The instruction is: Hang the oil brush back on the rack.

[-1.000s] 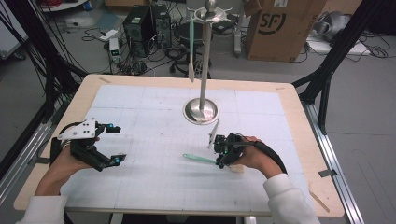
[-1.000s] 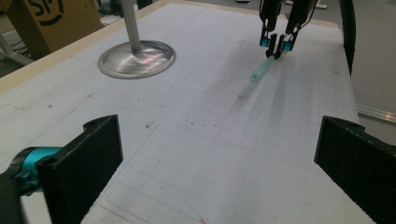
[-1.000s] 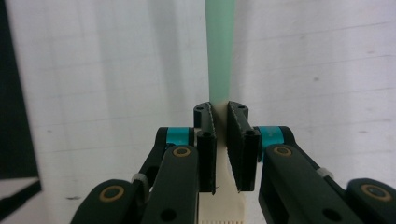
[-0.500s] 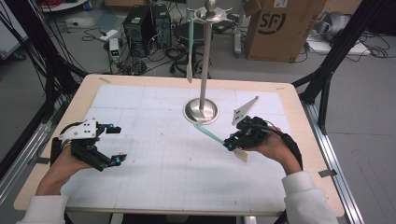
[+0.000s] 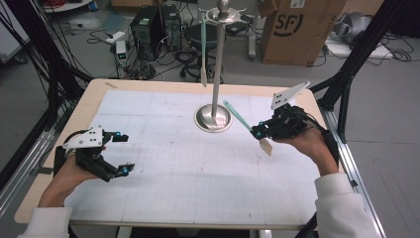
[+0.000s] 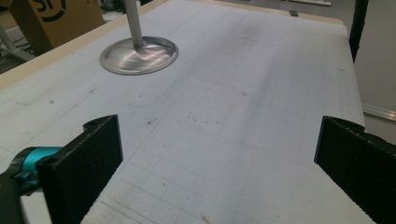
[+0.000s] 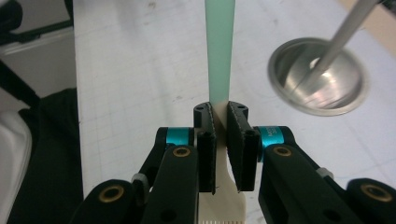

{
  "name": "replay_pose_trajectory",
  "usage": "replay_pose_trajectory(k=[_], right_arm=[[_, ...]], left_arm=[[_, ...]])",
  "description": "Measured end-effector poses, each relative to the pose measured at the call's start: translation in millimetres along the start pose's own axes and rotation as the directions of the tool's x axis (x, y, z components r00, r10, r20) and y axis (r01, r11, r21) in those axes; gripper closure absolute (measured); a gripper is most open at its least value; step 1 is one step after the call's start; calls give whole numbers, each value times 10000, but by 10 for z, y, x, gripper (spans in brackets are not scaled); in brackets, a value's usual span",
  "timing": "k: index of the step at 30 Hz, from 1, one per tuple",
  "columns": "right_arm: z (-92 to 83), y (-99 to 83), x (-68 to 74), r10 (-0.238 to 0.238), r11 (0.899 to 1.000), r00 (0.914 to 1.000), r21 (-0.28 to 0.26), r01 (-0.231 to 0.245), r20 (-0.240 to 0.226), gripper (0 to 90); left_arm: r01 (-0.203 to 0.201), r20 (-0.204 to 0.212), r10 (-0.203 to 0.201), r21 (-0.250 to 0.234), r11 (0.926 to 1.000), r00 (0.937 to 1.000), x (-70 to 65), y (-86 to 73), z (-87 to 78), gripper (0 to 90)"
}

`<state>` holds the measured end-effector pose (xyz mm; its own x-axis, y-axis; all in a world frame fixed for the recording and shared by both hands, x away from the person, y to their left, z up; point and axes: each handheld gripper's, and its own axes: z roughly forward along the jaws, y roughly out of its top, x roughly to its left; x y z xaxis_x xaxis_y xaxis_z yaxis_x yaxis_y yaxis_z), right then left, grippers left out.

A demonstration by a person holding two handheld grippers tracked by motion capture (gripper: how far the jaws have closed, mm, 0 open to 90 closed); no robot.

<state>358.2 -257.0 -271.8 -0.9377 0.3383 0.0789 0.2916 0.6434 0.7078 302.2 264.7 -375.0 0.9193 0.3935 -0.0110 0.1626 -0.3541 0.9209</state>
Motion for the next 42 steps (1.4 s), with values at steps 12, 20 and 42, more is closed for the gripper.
replay_pose_trajectory(k=[12,20,42], right_arm=[[-415,146,-152,219,9978,9991,-638,-197,350,823],[-641,282,-253,296,9949,9977,-984,-235,615,823],[-1061,690,-586,487,9919,9944,-1218,-370,943,823]], left_arm=[[79,-57,-79,104,9999,10000,14,-9,19,17],[26,44,-26,5,10000,10000,8,-3,5,17],[81,-36,-81,74,9999,10000,-33,-5,-47,17]])
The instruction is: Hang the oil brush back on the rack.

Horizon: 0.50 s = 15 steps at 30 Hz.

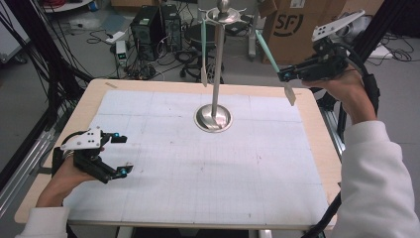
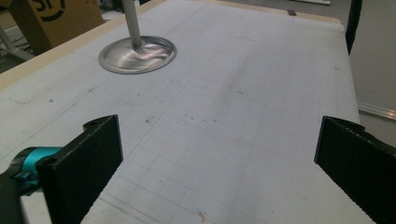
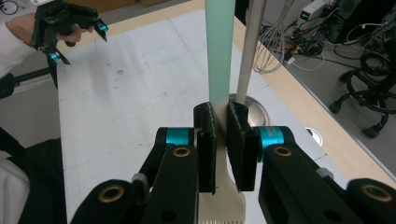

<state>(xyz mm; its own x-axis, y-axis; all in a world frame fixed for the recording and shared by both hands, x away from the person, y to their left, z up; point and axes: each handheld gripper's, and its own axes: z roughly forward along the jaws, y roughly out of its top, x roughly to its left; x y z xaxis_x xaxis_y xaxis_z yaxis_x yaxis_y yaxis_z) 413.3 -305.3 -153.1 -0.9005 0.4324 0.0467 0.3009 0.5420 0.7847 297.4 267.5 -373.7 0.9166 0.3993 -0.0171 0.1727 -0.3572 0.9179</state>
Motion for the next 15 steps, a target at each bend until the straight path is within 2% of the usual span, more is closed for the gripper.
replay_pose_trajectory(k=[4,5,15], right_arm=[[-5,80,-63,-6,10000,10000,-81,6,-35,823],[-3,103,-77,-131,9998,9999,-123,131,-8,823],[39,227,-229,42,10000,10000,60,-42,73,823]], left_arm=[[15,-24,-15,0,10000,10000,5,-14,-15,17],[43,-33,-44,-7,10000,10000,5,-17,-17,17],[114,-52,-114,5,9999,9999,28,-38,-27,17]])
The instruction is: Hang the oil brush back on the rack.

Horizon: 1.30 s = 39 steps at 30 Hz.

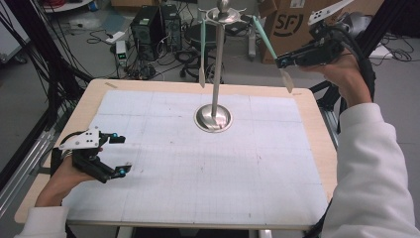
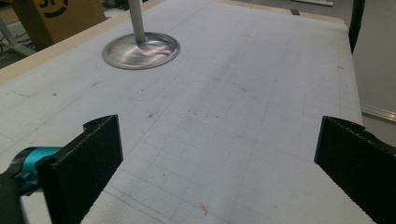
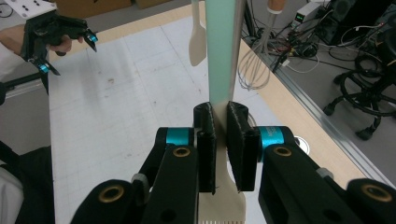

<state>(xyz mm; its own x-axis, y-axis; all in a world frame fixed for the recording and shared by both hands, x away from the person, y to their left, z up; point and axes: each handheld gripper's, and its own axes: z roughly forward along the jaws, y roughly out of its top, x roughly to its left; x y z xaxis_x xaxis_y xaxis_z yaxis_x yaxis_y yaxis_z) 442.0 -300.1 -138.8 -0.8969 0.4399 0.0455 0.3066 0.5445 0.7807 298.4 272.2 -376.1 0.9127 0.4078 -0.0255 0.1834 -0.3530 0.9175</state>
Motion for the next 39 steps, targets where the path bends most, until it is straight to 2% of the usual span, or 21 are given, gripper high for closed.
replay_pose_trajectory(k=[9,13,16,26,38,39], right_arm=[[91,-6,-107,259,9996,9997,58,-259,-22,823],[140,-9,-149,187,9996,9998,198,-187,-24,823],[161,-3,-168,154,9998,9998,101,-153,-80,823],[215,28,-187,87,9998,9998,184,-84,-162,823],[290,29,-189,252,9992,9993,315,-244,-266,823],[301,33,-199,148,9994,9996,321,-139,-258,823]], left_arm=[[44,8,-44,37,10000,10000,5,-12,7,17],[111,-11,-111,80,9999,9999,13,-20,16,17],[112,1,-112,55,9999,9999,14,-24,18,17],[124,-15,-124,86,9999,9999,17,-26,18,17],[119,11,-119,39,9999,9999,12,-25,20,16],[96,20,-96,46,9999,10000,15,-25,17,17]])
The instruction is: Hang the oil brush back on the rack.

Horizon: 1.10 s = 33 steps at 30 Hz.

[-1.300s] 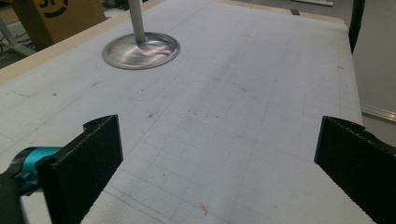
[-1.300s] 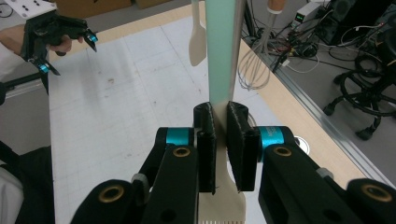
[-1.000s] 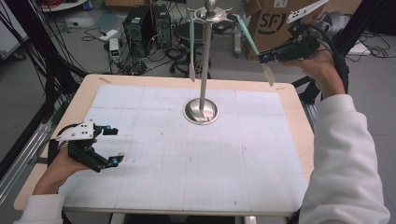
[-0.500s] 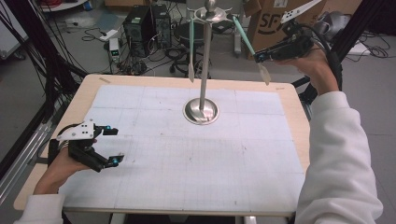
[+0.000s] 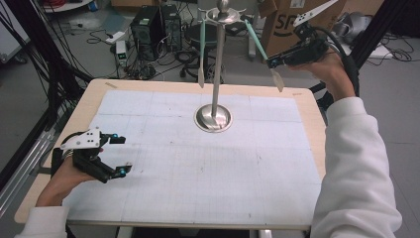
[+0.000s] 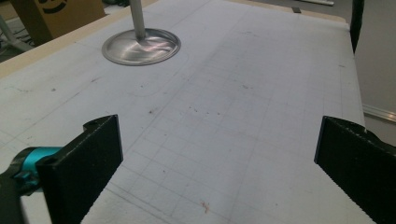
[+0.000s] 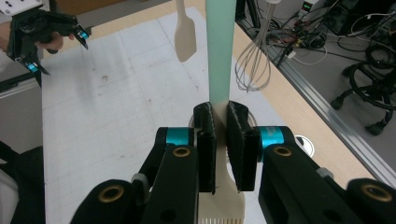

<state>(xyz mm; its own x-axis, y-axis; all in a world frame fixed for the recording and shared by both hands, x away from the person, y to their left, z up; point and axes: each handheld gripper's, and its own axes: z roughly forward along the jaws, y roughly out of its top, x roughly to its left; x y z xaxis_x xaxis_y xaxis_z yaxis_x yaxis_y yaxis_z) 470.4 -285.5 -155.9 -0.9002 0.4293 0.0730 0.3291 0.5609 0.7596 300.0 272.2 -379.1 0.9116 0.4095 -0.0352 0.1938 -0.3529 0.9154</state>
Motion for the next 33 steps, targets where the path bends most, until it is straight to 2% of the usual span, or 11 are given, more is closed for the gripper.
replay_pose_trajectory(k=[1,12,25,26,28,30,32,33], right_arm=[[16,3,4,116,9999,9999,7,-116,-38,822],[233,63,-39,89,9999,9995,82,-86,-287,821],[471,137,-53,147,9996,9996,247,-141,-253,798],[488,140,-49,117,9997,9997,219,-113,-218,767],[508,143,-32,104,9997,9999,214,-104,29,592],[520,139,-12,192,9994,9996,291,-198,185,524],[528,128,24,170,9993,9991,316,-182,378,351],[532,122,56,209,9993,9988,299,-222,437,313]], left_arm=[[12,3,-12,-5,10000,10000,0,-1,1,17],[32,5,-32,-35,10000,10000,9,-3,0,17],[63,-17,-63,27,10000,10000,27,-10,-2,17],[66,-9,-66,26,10000,10000,26,-11,-1,17],[58,-12,-58,25,10000,10000,28,-11,0,17],[68,-18,-68,38,10000,10000,33,-12,1,17],[133,-24,-133,99,9999,9999,34,-14,5,17],[105,-40,-105,102,9999,9999,33,-13,7,17]])
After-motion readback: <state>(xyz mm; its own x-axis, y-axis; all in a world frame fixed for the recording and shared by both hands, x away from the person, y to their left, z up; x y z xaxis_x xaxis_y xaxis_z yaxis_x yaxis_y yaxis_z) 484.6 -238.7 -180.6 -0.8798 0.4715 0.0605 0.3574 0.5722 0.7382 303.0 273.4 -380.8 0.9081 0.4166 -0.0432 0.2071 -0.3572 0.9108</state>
